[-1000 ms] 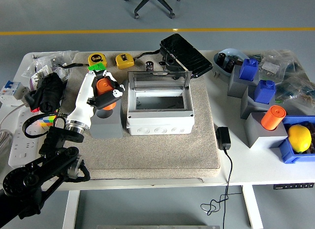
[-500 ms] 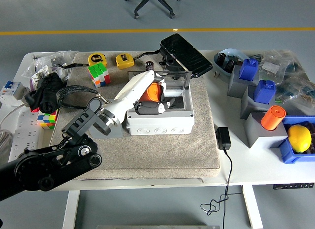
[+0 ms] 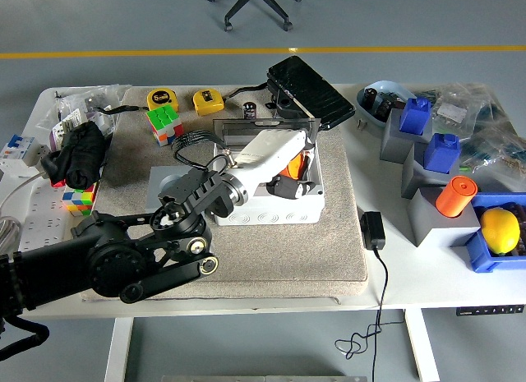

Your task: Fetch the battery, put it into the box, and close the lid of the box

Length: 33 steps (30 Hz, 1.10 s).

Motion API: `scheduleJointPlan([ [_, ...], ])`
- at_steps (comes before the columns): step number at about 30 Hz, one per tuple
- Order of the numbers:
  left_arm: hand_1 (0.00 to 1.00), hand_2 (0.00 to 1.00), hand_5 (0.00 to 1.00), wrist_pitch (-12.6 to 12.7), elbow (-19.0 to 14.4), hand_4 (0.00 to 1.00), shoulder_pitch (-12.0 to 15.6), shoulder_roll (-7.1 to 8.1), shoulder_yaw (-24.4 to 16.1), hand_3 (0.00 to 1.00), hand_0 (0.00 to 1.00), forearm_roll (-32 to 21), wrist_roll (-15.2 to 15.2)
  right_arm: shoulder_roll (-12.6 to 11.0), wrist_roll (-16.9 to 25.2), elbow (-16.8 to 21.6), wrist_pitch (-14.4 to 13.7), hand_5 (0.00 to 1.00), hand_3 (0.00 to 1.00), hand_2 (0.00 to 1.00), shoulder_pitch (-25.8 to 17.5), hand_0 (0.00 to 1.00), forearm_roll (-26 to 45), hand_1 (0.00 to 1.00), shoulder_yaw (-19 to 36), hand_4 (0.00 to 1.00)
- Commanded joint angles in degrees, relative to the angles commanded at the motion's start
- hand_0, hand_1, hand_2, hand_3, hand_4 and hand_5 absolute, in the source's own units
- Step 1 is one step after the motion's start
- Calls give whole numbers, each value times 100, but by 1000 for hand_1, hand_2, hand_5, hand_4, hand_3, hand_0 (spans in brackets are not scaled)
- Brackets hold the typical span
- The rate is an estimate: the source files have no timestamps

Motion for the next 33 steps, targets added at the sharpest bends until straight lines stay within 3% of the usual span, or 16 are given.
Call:
scheduleJointPlan([
  [2, 124, 123, 124, -40, 129, 967, -50, -89, 52, 268, 159, 14, 81, 0, 0, 4, -1, 443, 557, 580, 1, 591, 0, 605, 0, 928],
  [7, 124, 123, 124, -46, 385, 967, -165, -259, 83, 268, 159, 3, 186, -7, -1, 8, -4, 443, 557, 580, -3, 591, -11, 605, -9, 928],
  [8, 141, 140, 166, -47, 471, 986, -201, -301, 96, 296, 171, -15, 181, -8, -1, 9, -5, 443, 557, 580, -3, 591, -11, 606, -17, 928],
  [13, 141, 140, 166, 2, 692, 986, -274, -413, 142, 296, 171, -130, 98, -6, 0, 26, -8, 443, 557, 580, 6, 591, -24, 606, -38, 928],
  [14, 194, 189, 205, 12, 719, 998, -274, -424, 153, 335, 209, -157, 84, -5, 1, 37, -9, 443, 557, 580, 6, 593, -36, 605, -32, 928],
  [25, 240, 240, 221, 37, 914, 998, -251, -446, 210, 358, 223, -405, -40, -2, 7, 72, -26, 443, 557, 580, 16, 591, -76, 606, -19, 928],
  [26, 389, 392, 237, 31, 923, 998, -251, -447, 208, 443, 263, -411, -40, -2, 8, 74, -27, 444, 557, 580, 18, 592, -77, 606, -18, 928],
  [33, 421, 420, 251, 48, 953, 998, -250, -460, 195, 472, 270, -455, -81, -1, 12, 85, -32, 444, 557, 580, 26, 592, -83, 606, -18, 928],
])
